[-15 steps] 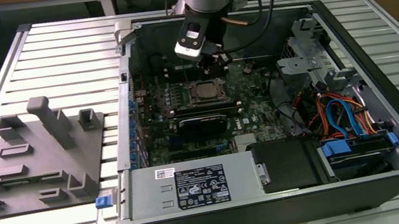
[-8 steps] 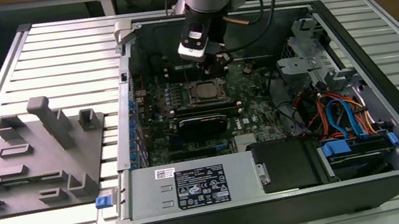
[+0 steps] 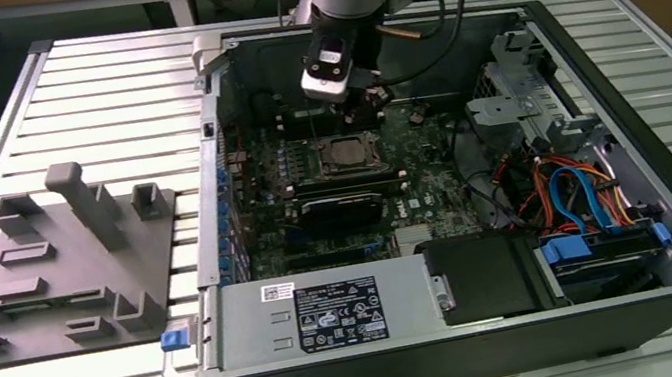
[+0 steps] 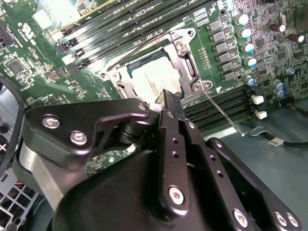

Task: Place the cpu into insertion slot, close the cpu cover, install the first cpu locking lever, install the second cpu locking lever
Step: 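Install the first cpu locking lever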

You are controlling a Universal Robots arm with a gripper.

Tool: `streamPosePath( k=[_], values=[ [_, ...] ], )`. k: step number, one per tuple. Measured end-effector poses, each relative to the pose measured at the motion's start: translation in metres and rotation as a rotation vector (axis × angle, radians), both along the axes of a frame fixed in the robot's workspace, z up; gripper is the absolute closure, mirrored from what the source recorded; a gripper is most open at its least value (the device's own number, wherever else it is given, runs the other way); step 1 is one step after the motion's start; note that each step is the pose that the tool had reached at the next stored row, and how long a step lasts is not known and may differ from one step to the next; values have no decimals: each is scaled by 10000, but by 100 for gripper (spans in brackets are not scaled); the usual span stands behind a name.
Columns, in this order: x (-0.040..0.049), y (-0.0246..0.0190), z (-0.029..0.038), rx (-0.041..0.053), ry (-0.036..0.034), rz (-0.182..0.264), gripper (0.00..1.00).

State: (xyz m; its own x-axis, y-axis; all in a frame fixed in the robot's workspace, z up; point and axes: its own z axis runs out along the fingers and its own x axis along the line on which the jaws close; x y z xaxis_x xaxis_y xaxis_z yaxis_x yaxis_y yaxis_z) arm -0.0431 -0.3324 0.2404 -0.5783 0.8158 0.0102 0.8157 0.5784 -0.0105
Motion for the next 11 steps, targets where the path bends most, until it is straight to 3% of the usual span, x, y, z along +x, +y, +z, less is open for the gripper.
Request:
streamPosePath(
  k=[7,11],
  values=[
    [0,0,-2,-3,2,1113,90],
    [0,0,-2,-2,1,1241,90]
  ],
)
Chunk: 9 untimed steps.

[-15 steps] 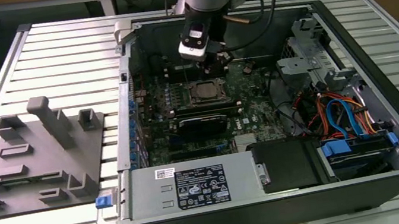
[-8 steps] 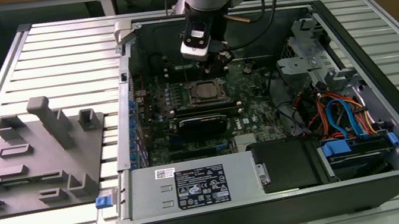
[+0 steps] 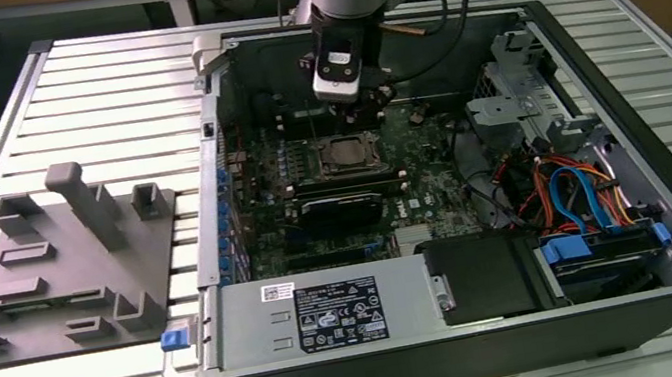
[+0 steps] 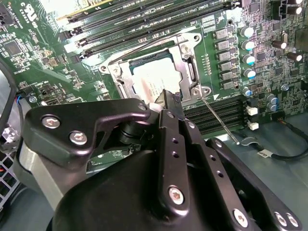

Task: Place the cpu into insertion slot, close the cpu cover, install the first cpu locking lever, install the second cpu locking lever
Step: 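Install the first cpu locking lever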

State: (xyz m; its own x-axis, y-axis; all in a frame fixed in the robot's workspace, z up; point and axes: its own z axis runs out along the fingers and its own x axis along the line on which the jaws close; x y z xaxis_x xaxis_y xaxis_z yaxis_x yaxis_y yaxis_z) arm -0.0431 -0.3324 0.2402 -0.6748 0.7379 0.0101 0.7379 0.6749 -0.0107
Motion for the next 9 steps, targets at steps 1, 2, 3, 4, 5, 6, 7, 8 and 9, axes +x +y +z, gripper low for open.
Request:
streamPosePath(
  k=[1,2,3,4,5,6,7,8,9],
  values=[
    [0,0,0,1,-1,2,90],
    [0,0,0,0,0,1,90],
    [0,0,0,0,0,1,90],
    [0,0,0,1,0,2,90],
    [0,0,0,0,0,2,90],
    [0,0,0,0,0,2,90],
    [0,0,0,0,0,3,90],
    [-1,0,0,0,0,2,90],
    [-3,0,0,1,0,2,90]
  ],
)
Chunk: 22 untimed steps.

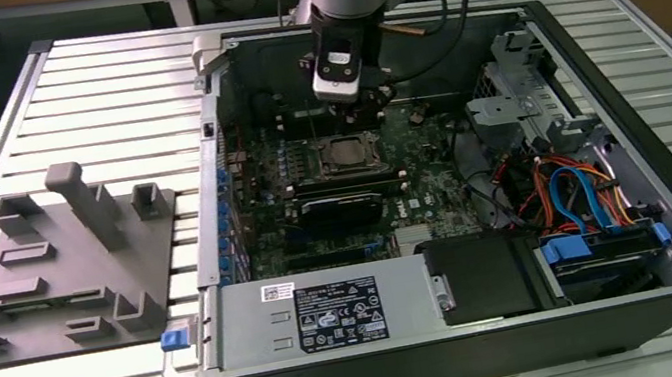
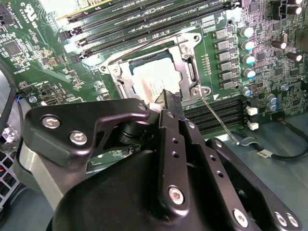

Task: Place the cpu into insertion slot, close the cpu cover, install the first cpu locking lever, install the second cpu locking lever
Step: 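Install the first cpu locking lever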

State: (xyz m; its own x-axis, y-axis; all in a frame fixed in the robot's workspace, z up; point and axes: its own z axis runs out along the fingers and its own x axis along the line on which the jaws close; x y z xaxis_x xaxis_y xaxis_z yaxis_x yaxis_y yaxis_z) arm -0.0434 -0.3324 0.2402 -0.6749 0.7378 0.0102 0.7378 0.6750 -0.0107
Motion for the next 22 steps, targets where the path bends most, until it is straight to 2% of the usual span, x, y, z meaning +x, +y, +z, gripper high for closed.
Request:
streamPosePath(
  k=[3,8,22],
  values=[
    [-9,0,0,0,-6,0,90],
    [-19,0,0,0,-58,1,90],
    [-20,0,0,1,-61,106,90]
  ],
)
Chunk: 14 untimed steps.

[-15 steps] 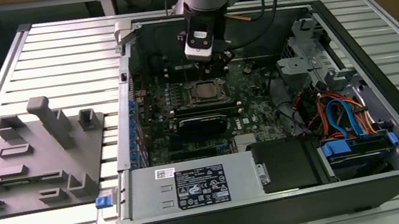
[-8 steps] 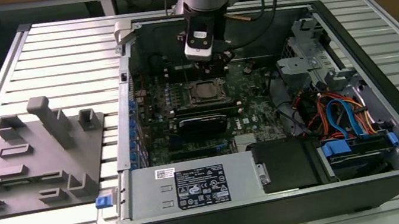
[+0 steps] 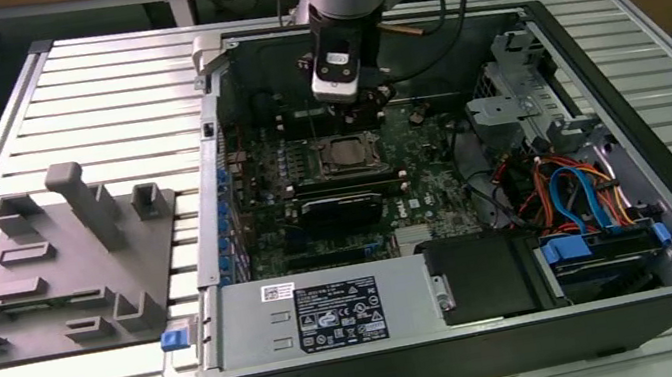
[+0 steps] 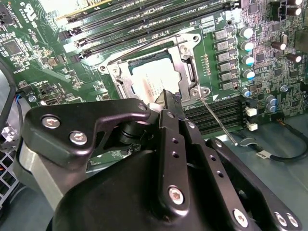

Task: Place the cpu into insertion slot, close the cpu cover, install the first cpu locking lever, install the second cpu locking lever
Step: 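Install the first cpu locking lever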

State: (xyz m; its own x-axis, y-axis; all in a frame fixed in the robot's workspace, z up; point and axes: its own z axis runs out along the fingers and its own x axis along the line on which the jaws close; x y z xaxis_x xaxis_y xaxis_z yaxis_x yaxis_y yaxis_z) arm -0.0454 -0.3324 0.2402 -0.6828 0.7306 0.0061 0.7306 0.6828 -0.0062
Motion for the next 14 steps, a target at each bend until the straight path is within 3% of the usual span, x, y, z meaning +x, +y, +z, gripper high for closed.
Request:
streamPosePath(
  k=[9,14],
  values=[
    [0,0,-2,-1,0,1445,90],
    [0,0,-2,-1,0,1622,90]
  ],
)
